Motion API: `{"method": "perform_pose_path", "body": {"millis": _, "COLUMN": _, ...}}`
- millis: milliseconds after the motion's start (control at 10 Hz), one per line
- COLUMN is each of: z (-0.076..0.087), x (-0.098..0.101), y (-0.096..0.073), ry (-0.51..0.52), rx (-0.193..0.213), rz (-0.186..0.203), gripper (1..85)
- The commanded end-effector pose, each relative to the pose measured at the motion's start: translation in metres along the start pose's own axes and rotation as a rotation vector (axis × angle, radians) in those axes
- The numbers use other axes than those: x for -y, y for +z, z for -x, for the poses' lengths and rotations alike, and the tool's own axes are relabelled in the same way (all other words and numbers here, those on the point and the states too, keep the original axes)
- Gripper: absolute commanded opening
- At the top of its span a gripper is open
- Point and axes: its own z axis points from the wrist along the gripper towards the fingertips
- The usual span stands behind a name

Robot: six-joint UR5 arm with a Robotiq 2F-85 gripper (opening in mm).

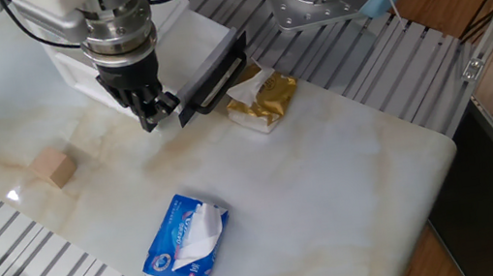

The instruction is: Put things in the drawer

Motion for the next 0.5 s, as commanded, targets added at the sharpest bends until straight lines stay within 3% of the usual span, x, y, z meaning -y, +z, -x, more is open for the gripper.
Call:
{"method": "perform_pose_path", "body": {"millis": 0, "z": 0.008, "x": 0.009, "y": -0.002, "ry": 0.045, "rx": 0.03, "rz": -0.032, "gripper": 1.0}}
{"method": "perform_pose_path", "body": {"millis": 400, "z": 0.025, "x": 0.007, "y": -0.003, "ry": 0.095, "rx": 0.096, "rz": -0.02, "gripper": 1.0}}
